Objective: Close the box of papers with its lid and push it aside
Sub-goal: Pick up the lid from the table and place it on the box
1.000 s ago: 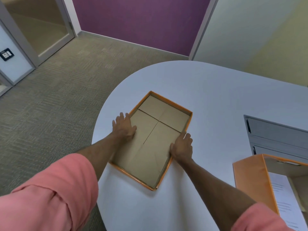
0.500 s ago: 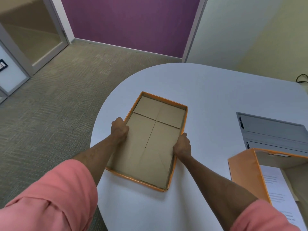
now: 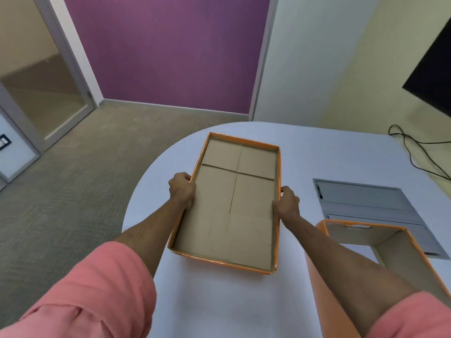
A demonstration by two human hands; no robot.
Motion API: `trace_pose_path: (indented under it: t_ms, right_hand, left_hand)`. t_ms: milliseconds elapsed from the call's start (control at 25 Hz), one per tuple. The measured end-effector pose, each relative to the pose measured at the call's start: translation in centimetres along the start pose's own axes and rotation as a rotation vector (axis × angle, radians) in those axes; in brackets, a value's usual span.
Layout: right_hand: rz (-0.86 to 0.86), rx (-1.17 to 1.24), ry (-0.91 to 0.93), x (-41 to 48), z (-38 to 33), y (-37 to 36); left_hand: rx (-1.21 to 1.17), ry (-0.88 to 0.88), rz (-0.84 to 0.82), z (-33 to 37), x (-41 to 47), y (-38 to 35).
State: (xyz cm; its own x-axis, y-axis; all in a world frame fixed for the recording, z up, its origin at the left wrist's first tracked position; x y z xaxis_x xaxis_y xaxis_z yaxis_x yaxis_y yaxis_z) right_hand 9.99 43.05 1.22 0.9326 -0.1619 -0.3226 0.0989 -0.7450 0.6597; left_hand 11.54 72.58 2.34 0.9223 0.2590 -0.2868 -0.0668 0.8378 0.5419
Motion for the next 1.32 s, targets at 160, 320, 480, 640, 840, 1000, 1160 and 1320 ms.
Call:
trace_pose_path:
  t_ms: [160, 320, 480, 640, 840, 1000, 1160, 1320]
  right_hand:
    - [0.039, 0.06, 0.049, -1.7, 2.1, 6.8]
    - [0.07, 0.106, 0.083, -4.1, 5.1, 13.6]
    - [0.096, 0.121, 0.078, -6.3, 9.4, 19.4]
    - [0.102, 0.143, 0.053, -8.6, 14.5, 23.6]
    - [0.053, 0.208, 0.015, -10.4, 20.2, 27.0]
    - [0.015, 0.285, -0.039, -11.3, 23.0, 28.2]
    - [-0.024, 0.327, -0.041, -11.8, 23.4, 28.2]
    - [0.102, 0.297, -0.047, -12.1, 21.1, 29.0]
  left_hand:
    - [-0.019, -0.061, -0.034, 4.6, -3.0, -2.4]
    - [-0.042, -0.089, -0.083, 8.8, -7.0, -6.0]
    - [-0.059, -0.109, -0.152, 12.2, -11.9, -10.5]
    - [-0.052, -0.138, -0.151, 14.8, -16.7, -14.9]
    - [-0.077, -0.332, -0.091, 20.5, -22.9, -18.2]
    - [-0.1, -0.454, -0.046, 25.6, -27.0, -19.8]
    - [-0.129, -0.468, -0.008, 29.7, -28.9, -20.3]
    - [-0.058, -0.512, 0.012, 32.5, -29.8, -20.3]
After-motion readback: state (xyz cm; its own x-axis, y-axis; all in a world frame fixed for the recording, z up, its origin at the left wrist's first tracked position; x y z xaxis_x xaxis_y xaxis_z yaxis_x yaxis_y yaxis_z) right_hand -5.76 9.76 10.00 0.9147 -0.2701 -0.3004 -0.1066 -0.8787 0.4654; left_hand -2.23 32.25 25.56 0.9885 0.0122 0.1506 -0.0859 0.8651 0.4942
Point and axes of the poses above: each hand's wrist, its own x-axis towards the middle knuckle, its own y-axis out of the back of the hand, z = x × y, the point moved 3 cm from there along x, towards the middle knuckle, and after that the axes turned 13 degrees about -z, right-handed, at the moved point
